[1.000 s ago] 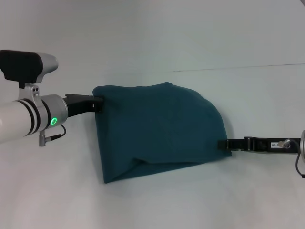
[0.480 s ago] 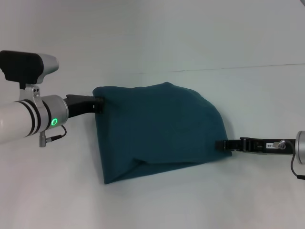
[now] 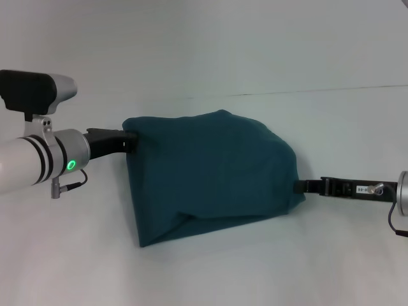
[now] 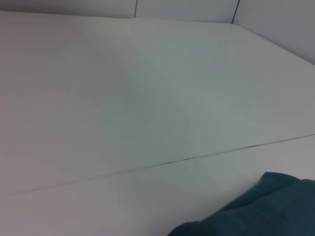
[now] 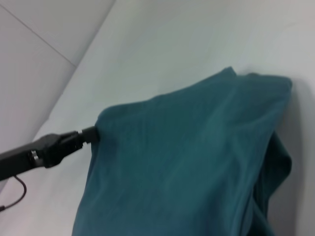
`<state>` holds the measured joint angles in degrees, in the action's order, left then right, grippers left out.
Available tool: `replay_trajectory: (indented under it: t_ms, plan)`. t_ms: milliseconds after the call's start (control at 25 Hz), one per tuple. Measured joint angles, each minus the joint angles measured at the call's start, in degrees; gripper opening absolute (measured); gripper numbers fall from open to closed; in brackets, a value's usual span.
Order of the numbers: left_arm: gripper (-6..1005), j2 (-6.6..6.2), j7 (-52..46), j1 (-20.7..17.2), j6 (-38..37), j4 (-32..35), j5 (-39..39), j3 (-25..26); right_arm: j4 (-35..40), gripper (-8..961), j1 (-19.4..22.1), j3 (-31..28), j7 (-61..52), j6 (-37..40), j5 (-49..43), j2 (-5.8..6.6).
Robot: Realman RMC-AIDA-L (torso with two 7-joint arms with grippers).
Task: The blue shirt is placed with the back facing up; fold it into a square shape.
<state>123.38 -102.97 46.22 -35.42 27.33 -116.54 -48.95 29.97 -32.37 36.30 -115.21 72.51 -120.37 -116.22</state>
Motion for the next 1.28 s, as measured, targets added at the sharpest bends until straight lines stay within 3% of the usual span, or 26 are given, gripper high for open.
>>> replay_trajectory:
  t_ms: [360, 600, 960, 1280]
  plan:
    - [-2, 0.01, -0.01, -0.24, 0.01, 0.35, 0.0, 0.0, 0.53, 3, 0.36, -0.67, 1.57, 0.84, 3.15, 0.47]
    - [-2, -0.02, -0.03, -0.37, 0.02, 0.43, 0.2, 0.08, 3.55, 21, 0.88, -1.3, 1.58, 3.61, 4.91, 0.67]
    - [-2, -0.06, -0.28, -0.98, 0.14, 1.17, 0.26, 0.17, 4.68, 47, 1.17, -0.99, -0.73, 4.25, 4.5, 2.56]
    - [-2, 0.05, -0.38, -1.31, 0.18, 1.85, 0.24, 0.17, 4.52, 71, 0.21, -0.73, -3.48, 2.63, -1.05, 2.52]
